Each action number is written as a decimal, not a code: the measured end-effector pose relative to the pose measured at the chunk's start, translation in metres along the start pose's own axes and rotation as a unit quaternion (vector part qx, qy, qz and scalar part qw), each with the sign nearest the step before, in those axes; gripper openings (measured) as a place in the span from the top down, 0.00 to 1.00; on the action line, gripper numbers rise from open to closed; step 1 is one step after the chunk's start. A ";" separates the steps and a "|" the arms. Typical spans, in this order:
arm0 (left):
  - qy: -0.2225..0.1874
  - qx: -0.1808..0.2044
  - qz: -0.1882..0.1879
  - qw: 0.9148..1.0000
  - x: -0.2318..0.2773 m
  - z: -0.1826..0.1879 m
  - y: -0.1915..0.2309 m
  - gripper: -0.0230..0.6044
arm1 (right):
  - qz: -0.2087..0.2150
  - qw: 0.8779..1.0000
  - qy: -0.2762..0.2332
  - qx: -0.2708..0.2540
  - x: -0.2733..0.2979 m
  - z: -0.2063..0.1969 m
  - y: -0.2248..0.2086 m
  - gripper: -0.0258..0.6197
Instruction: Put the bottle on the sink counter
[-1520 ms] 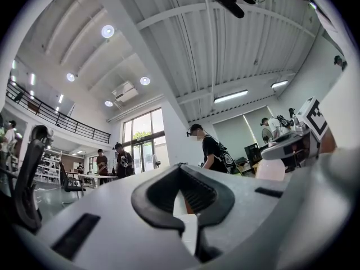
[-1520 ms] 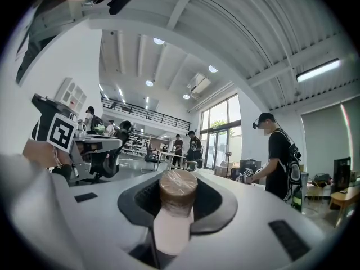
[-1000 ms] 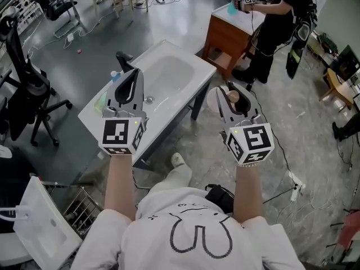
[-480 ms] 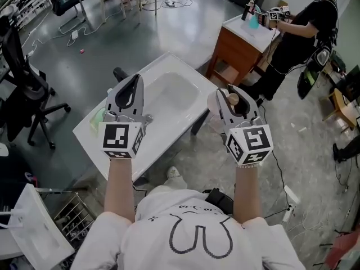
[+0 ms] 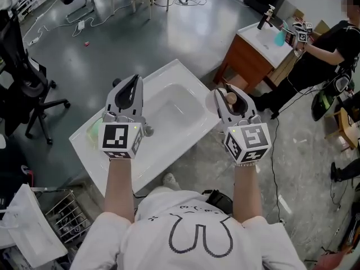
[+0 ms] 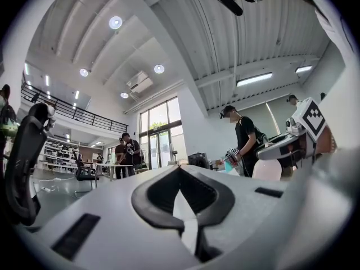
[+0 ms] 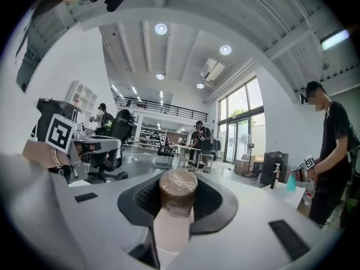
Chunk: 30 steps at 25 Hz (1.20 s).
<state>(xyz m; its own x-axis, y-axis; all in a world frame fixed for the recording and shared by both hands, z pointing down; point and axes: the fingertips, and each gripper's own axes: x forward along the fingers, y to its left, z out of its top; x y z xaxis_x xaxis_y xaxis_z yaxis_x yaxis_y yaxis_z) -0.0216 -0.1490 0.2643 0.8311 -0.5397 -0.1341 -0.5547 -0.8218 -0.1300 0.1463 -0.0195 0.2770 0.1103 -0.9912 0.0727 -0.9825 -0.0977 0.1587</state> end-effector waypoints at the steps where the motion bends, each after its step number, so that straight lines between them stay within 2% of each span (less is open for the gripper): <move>1: 0.002 -0.001 0.003 1.000 0.005 -0.004 0.003 0.95 | 0.004 1.000 0.001 0.001 0.008 -0.002 -0.002 0.77; 12: 0.031 -0.001 0.026 0.999 0.030 -0.032 0.025 0.95 | 0.028 0.999 0.014 0.012 0.064 -0.022 -0.013 0.77; 20: 0.035 -0.002 0.031 0.999 0.039 -0.035 0.023 0.95 | 0.041 0.999 0.024 0.014 0.088 -0.029 -0.022 0.77; 30: 0.042 -0.002 0.071 0.997 0.067 -0.044 0.028 0.95 | 0.098 0.994 0.040 0.014 0.139 -0.052 -0.035 0.77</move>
<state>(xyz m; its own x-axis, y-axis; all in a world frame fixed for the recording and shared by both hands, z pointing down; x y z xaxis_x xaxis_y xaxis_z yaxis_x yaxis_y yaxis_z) 0.0206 -0.2162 0.2954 0.7449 -0.6637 -0.0677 -0.6667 -0.7369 -0.1118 0.2037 -0.1493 0.3330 -0.0723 -0.9813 0.1783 -0.9899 0.0925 0.1073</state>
